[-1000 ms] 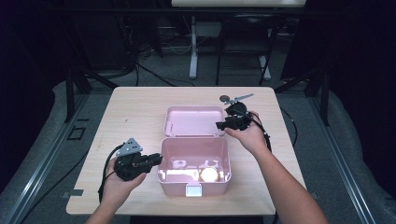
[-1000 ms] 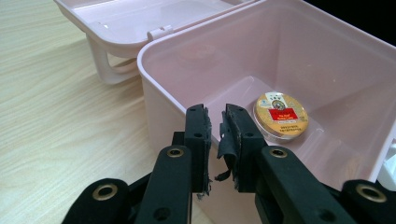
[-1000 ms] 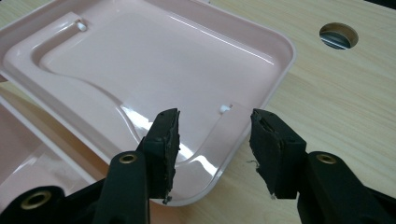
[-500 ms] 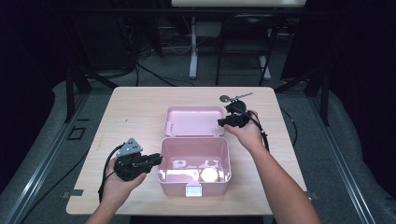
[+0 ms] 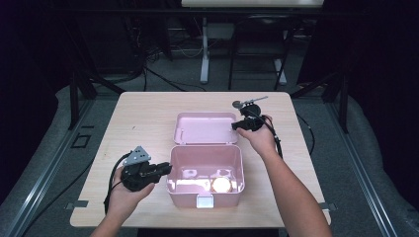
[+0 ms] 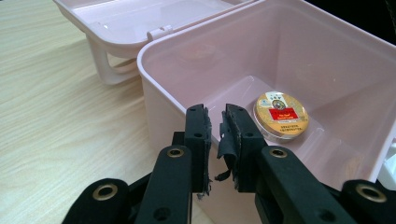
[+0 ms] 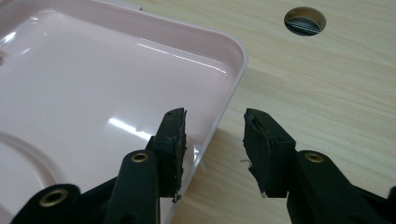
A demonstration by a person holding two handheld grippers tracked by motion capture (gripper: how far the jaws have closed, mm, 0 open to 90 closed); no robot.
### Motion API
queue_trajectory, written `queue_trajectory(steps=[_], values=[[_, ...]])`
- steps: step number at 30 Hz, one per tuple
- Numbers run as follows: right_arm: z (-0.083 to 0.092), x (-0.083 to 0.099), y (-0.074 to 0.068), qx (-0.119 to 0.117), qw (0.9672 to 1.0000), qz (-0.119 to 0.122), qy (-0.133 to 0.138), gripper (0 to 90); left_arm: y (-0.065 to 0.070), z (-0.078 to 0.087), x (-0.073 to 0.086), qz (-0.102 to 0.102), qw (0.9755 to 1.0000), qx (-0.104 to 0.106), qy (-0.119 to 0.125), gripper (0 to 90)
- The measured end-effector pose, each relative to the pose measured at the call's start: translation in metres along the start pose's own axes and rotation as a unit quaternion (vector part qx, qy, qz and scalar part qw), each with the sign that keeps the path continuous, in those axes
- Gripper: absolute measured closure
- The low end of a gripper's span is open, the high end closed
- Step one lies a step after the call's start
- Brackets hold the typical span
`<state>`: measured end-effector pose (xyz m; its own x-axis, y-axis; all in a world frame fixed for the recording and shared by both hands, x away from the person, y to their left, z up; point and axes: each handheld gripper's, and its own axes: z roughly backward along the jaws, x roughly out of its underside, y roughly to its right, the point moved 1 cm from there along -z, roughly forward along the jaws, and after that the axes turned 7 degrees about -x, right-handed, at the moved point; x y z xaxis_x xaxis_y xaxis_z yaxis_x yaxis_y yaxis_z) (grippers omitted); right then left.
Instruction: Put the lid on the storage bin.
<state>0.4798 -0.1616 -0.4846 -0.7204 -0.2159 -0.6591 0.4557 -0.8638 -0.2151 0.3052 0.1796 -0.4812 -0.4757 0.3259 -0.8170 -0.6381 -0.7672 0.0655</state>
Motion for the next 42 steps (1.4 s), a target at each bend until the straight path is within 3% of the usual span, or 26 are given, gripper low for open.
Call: queue_trajectory(steps=[5, 10, 17, 29, 42], values=[[-0.005, -0.002, 0.001, 0.003, 0.9999, -0.012, 0.002, 60.0, 0.000, 0.000, 0.000, 0.000, 1.0000, 0.002, -0.002, 79.6], [-0.010, -0.004, 0.002, 0.022, 0.9994, -0.028, 0.002, 64.1, -0.001, 0.000, 0.000, -0.003, 1.0000, 0.001, 0.000, 79.6], [-0.012, -0.005, 0.005, 0.013, 0.9980, -0.062, 0.002, 68.8, -0.001, 0.000, 0.000, 0.000, 1.0000, 0.004, -0.002, 79.6], [-0.021, -0.007, -0.001, 0.031, 0.9968, -0.074, -0.002, 78.0, -0.001, 0.000, 0.000, 0.002, 1.0000, 0.004, -0.001, 79.6], [-0.024, -0.008, 0.000, 0.032, 0.9956, -0.089, -0.002, 78.7, -0.001, 0.000, 0.000, 0.003, 1.0000, 0.004, 0.001, 79.6]])
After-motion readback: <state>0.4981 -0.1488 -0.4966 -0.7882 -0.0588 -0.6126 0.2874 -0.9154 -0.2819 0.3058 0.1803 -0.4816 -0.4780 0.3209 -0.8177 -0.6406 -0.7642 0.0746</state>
